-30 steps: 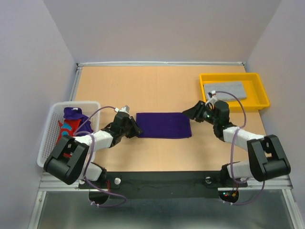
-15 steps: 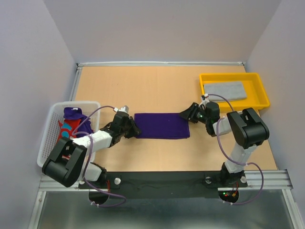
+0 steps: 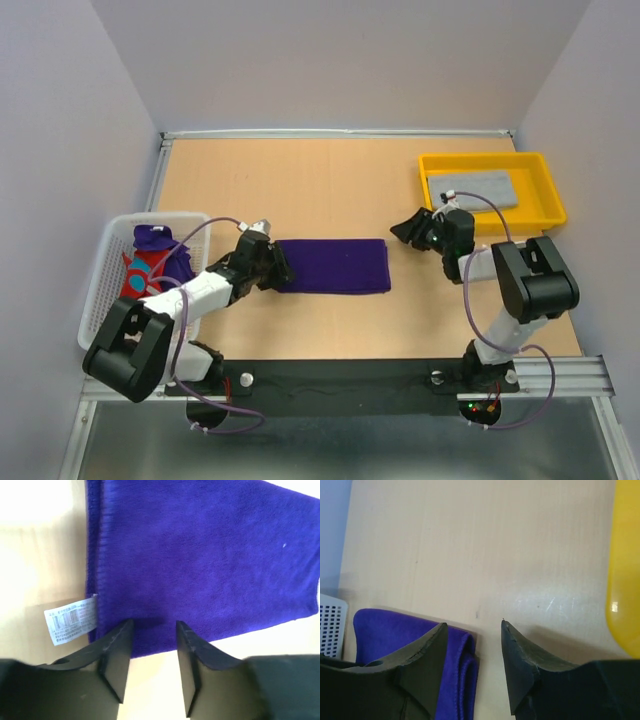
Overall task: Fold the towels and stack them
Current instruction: Fold the towel
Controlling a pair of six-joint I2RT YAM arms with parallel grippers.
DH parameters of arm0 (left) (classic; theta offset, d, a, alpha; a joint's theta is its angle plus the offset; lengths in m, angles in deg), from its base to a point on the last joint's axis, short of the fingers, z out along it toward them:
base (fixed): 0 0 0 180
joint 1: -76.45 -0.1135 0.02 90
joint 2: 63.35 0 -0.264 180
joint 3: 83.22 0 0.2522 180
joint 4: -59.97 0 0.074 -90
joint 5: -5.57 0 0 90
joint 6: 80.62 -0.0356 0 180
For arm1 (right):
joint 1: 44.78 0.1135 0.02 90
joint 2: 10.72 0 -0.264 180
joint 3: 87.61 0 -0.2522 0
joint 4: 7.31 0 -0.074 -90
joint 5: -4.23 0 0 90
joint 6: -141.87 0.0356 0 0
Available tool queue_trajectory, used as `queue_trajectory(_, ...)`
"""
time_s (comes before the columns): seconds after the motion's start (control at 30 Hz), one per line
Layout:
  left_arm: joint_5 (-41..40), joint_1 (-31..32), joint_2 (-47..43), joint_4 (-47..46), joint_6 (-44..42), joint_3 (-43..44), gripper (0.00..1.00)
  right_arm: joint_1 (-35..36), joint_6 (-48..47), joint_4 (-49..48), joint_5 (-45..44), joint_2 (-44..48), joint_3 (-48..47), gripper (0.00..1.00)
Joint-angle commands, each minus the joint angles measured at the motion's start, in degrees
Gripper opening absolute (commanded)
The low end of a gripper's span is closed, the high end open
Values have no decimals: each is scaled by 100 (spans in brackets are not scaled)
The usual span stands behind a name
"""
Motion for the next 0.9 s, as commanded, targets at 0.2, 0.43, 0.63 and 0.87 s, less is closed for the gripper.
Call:
queue_trajectory(0.2,-1440,871,-300,2167,-804,2188,80,10,-1401,4089,-1358,2178,-963,79)
queue_trajectory(0.43,-2240,2391,1053,2529,-532,3709,84,10,-1401,5576,-2238,3110,-964,83)
queue_trajectory(0.63,-2749,3332,2951,3091,-681,5590,76,1,-1401,5832,-2836,3357,-744,86)
queue_trajectory(0.87,-2935,3755,4454,3364,-883,7015,63,1,-1313,5823,-2863,3296,-542,87)
